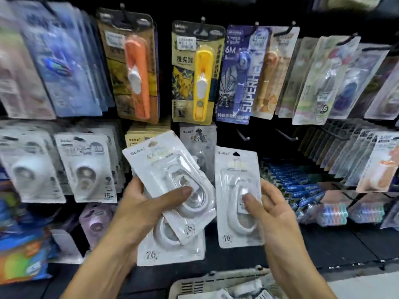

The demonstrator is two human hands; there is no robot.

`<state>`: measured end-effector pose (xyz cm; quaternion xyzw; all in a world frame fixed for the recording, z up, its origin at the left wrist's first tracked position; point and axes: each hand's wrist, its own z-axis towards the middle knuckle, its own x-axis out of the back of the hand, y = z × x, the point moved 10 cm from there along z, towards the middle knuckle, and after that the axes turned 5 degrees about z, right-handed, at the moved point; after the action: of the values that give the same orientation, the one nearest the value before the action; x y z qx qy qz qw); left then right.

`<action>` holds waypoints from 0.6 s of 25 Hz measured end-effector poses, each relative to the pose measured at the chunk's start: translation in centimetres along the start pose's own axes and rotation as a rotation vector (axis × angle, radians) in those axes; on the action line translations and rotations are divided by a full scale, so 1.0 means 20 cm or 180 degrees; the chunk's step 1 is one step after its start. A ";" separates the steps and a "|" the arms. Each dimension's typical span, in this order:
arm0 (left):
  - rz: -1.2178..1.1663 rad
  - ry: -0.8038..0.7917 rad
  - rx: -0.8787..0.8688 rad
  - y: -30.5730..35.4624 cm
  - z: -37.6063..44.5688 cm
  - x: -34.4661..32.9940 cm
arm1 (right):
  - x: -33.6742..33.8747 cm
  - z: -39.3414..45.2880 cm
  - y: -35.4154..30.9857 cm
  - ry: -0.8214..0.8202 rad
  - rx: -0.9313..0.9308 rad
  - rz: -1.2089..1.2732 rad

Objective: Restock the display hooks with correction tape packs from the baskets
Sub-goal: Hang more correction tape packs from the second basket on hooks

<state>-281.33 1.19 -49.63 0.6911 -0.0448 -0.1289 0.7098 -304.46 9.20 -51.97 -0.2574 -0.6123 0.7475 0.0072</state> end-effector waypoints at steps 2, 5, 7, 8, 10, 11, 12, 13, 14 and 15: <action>0.0086 0.0391 -0.0335 0.14 0.00 0.17 | -0.10 0.04 -0.04 -0.0123 0.0270 -0.0060; 0.0123 0.0607 -0.0567 0.23 0.00 0.30 | -0.24 0.16 -0.07 -0.0031 0.0566 -0.0915; 0.0036 0.0473 -0.0489 0.22 0.01 0.29 | -0.28 0.20 -0.05 0.0184 0.0594 -0.1552; 0.0030 0.0417 -0.0446 0.20 0.01 0.27 | -0.29 0.19 -0.06 0.0273 0.0718 -0.1809; 0.0161 0.0382 -0.0420 0.18 0.02 0.24 | -0.28 0.15 -0.05 0.0356 0.0936 -0.1917; 0.0216 0.0370 -0.0450 0.18 0.03 0.23 | -0.26 0.15 -0.04 0.0342 0.0930 -0.1773; 0.0251 0.0371 -0.0499 0.18 0.03 0.22 | -0.26 0.17 -0.02 0.0297 0.0845 -0.1683; 0.0264 0.0348 -0.0540 0.18 0.04 0.21 | -0.27 0.20 0.00 0.0204 0.0693 -0.1725; 0.0258 0.0295 -0.0568 0.17 0.05 0.19 | -0.29 0.24 0.02 0.0089 0.0535 -0.1981; 0.0251 0.0221 -0.0585 0.17 0.05 0.16 | -0.31 0.28 0.04 -0.0007 0.0429 -0.2376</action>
<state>-278.07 -0.52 -46.66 0.6249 -0.0353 -0.0804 0.7758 -301.02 1.90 -49.61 -0.0148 -0.6134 0.7323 0.2953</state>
